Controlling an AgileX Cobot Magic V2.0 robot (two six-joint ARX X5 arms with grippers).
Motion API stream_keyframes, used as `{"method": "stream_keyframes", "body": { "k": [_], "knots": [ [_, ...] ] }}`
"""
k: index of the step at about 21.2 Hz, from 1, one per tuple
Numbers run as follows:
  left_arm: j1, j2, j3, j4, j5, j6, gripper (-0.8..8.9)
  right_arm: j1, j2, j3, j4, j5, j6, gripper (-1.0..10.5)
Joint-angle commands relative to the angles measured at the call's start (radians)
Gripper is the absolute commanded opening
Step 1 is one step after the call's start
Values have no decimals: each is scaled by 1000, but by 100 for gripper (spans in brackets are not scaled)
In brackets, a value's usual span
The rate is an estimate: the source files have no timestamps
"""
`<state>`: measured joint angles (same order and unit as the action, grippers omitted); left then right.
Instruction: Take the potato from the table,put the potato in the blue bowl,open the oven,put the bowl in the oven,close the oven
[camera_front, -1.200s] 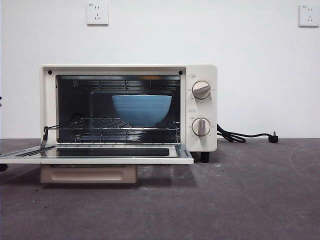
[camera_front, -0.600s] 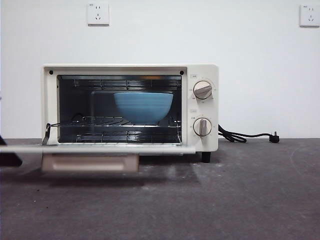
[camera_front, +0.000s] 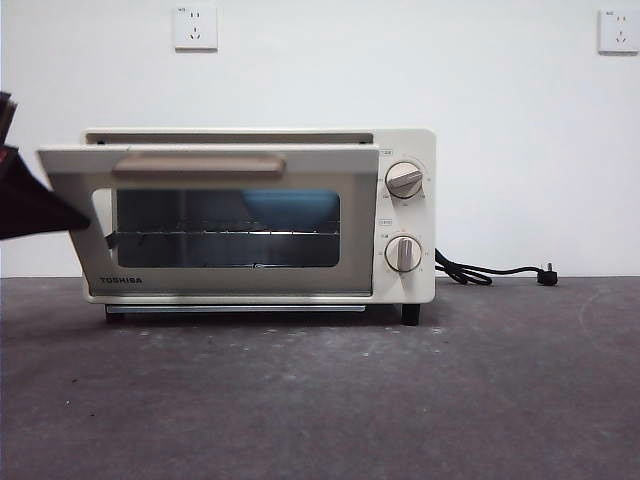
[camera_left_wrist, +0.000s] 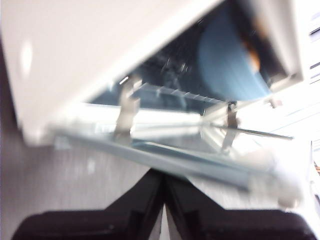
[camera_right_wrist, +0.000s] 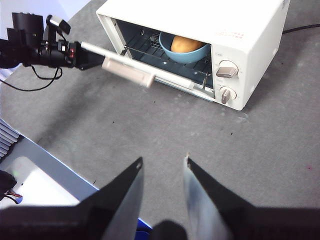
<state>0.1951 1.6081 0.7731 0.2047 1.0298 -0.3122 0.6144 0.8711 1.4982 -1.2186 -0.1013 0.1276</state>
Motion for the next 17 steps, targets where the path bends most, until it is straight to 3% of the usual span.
{"method": "stream_keyframes", "body": {
  "k": [1, 8, 17],
  "knots": [
    [-4, -2, 48, 12, -24, -6, -8, 2, -1, 1, 6, 3, 13, 131],
    [-11, -13, 118, -28, 34, -5, -8, 2, -1, 1, 5, 3, 13, 131],
    [-71, -235, 118, -223, -94, 93, -7, 2, 12, 1, 0, 2, 10, 131]
  ]
}}
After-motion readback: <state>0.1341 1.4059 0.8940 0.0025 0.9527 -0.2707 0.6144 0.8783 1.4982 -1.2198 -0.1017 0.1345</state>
